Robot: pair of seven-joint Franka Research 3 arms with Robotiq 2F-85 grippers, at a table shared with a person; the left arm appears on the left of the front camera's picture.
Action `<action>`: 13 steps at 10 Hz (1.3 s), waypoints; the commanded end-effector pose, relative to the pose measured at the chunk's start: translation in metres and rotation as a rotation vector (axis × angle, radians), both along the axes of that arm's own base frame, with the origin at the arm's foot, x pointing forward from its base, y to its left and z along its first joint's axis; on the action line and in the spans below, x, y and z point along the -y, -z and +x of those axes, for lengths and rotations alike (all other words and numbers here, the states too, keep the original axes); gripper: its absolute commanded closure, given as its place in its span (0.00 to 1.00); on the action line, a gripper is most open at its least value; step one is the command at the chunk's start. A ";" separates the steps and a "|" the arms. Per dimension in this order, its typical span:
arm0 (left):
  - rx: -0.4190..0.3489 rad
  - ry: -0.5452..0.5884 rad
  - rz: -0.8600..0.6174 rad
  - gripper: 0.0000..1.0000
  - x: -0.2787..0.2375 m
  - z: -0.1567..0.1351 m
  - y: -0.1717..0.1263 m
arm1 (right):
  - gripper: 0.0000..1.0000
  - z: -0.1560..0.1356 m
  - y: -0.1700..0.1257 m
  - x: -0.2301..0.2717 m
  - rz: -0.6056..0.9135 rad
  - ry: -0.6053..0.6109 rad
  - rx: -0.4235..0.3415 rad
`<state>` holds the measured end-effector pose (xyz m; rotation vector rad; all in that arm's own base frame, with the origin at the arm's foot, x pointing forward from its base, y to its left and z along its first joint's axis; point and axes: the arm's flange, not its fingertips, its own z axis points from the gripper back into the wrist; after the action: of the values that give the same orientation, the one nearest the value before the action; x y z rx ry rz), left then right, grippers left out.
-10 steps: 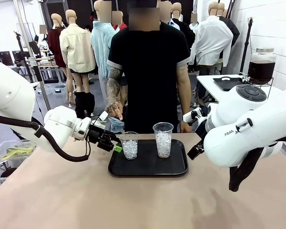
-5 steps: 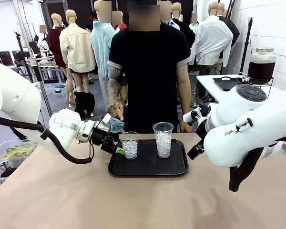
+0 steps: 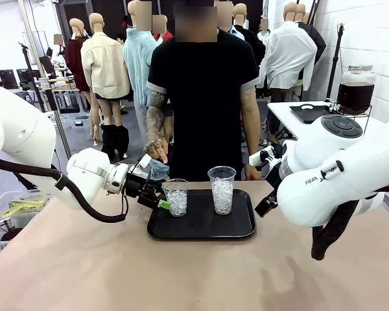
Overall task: Pour the drink into the iced cup.
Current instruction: Pick up the iced cup indicated by the human and present it to them.
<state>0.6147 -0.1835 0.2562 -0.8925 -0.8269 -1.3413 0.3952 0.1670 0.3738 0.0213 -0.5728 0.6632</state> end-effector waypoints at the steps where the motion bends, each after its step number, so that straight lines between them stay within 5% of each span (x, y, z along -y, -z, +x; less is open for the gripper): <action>1: 0.026 0.050 -0.041 0.00 0.009 0.003 0.008 | 0.00 0.000 0.000 0.000 0.000 0.000 -0.001; 13: 0.029 0.089 -0.160 0.00 0.025 0.018 0.023 | 0.00 0.000 0.000 0.000 0.000 0.000 -0.001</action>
<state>0.6252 -0.2068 0.2340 -1.0279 -0.8880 -1.3819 0.3952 0.1670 0.3738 0.0214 -0.5728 0.6633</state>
